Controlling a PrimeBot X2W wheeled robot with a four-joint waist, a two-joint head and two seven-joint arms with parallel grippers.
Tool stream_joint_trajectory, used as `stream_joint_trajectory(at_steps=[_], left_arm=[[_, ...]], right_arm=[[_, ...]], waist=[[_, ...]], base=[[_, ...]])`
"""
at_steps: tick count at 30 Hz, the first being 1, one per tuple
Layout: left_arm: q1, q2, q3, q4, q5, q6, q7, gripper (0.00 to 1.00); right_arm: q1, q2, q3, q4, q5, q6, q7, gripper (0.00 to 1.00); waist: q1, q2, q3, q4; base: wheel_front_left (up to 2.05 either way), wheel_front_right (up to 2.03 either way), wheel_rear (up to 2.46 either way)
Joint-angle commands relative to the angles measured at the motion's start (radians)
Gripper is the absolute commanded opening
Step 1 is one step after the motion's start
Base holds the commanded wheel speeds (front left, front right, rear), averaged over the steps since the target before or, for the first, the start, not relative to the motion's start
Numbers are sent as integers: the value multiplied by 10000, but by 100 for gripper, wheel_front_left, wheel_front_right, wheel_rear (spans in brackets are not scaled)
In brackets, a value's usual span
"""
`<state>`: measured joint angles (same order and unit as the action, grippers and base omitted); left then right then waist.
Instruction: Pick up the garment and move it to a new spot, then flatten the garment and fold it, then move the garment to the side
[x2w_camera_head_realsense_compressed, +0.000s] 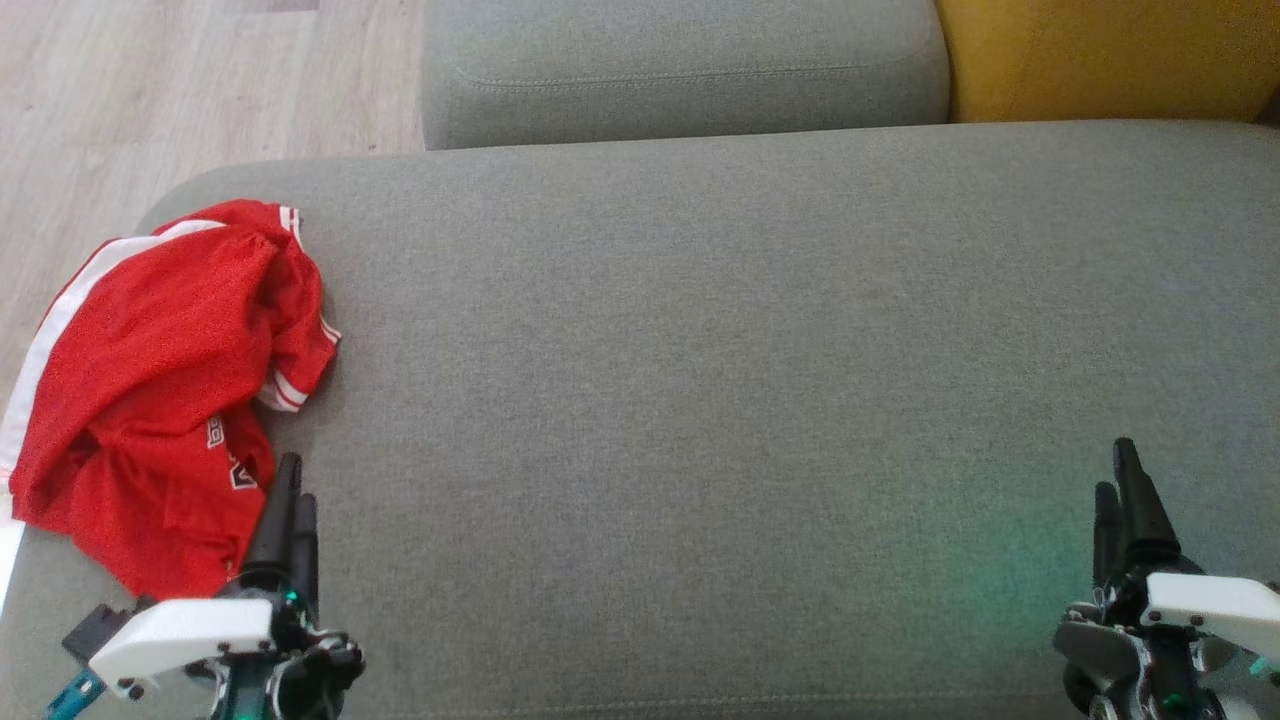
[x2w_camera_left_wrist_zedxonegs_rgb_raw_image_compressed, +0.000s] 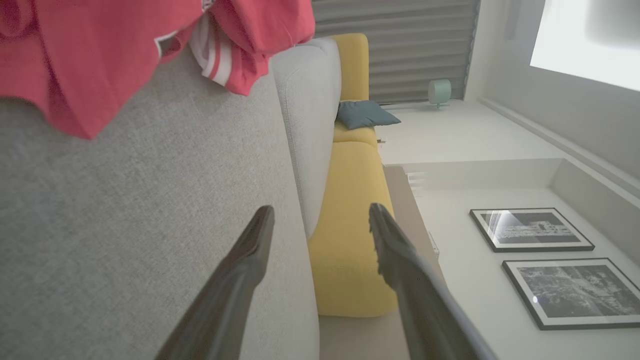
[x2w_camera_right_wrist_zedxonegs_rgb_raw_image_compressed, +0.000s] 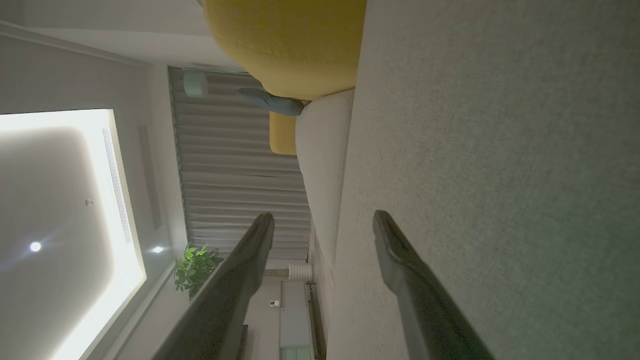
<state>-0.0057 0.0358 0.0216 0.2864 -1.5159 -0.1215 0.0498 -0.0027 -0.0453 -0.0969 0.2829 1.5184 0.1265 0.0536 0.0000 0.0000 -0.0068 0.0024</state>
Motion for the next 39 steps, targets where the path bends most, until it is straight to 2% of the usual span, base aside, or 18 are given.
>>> stream_joint_trajectory(at_steps=[1,28,39], left_arm=[[-592,203,30,-413,122,-14,-76,100],[-900,376,-433,-1369,4440,-10,-900,100],[-899,521,-670,-1515,6026,52,-1192,100]], right_arm=[[-349,-199,86,-405,-133,12,-79,100],[-259,-360,449,-1886,-4865,20,-123,100],[-126,-445,612,-2191,-6285,23,-185,100]], waist=[[0,0,-2,3],[0,0,-97,-9],[0,0,-137,7]], base=[[0,0,0],[0,0,0],[0,0,0]])
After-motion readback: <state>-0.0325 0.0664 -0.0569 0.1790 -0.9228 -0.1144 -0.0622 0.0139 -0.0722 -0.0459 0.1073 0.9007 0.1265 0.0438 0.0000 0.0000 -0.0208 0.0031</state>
